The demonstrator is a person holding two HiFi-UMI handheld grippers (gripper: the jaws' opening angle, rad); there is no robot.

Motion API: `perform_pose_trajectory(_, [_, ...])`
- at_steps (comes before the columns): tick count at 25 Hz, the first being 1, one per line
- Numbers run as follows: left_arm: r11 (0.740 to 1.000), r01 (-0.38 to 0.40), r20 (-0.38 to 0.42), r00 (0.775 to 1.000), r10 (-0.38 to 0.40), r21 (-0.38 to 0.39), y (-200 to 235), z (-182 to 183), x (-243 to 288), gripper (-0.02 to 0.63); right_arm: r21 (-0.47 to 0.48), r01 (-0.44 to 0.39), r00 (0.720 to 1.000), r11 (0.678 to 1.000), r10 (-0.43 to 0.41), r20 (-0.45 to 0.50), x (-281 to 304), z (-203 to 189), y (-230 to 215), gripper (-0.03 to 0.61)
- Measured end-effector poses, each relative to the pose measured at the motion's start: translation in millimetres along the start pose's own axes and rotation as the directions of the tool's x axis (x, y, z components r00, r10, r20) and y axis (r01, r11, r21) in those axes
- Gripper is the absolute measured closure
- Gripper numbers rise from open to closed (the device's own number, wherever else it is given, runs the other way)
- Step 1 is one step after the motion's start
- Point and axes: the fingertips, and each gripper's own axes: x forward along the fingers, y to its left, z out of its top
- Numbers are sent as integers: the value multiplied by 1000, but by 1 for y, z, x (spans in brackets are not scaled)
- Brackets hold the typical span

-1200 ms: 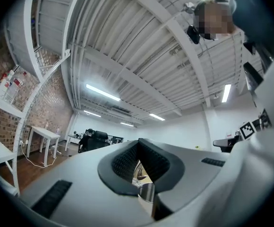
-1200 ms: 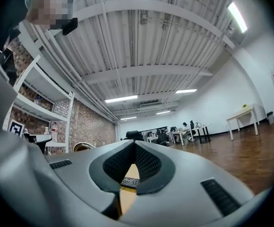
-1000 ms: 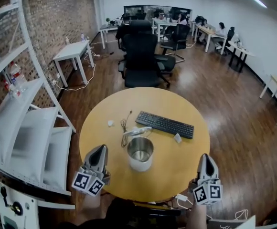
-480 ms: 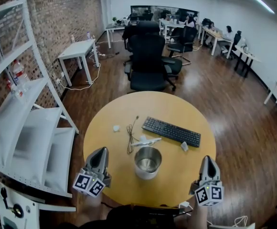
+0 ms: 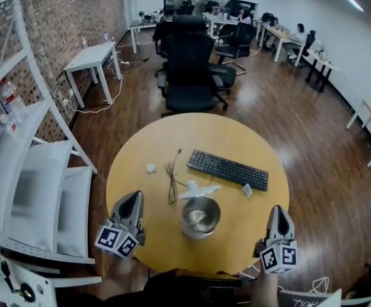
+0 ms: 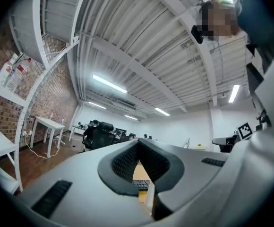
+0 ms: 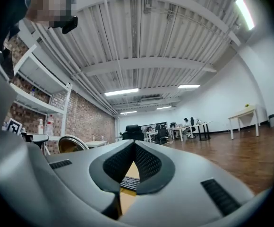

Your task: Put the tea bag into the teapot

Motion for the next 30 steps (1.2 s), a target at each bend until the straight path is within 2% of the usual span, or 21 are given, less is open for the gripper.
perform_pose_trajectory(7, [1000,-12,-93,996,10,-23,0,-37,-7,612,-40,-22,992,999,17,-127,-1,-44,10,577])
perform_pose_trajectory(14, [999,-16,-179,984,9,-37,-3,-71,-9,612,-11,29,964,1000,-31,-266,4,-99,-10,577])
perform_pose_trajectory(18, [999,-26,-204,979,18,-35,1,-81,-3,612,1,41,955,999,-39,-294,12,-112,-19,577])
perform_pose_trajectory(21, [999,-28,-221,975,18,-42,3,-88,3,612,-24,18,956,1000,-24,-291,20,-116,-21,577])
perform_pose_trajectory(24, [999,-33,-245,969,22,-42,7,-101,10,612,-73,4,939,997,-29,-343,33,-134,-27,577])
perform_pose_trajectory(30, [997,-39,-266,964,22,-59,8,-112,23,612,-85,25,907,996,-58,-418,69,-167,-52,575])
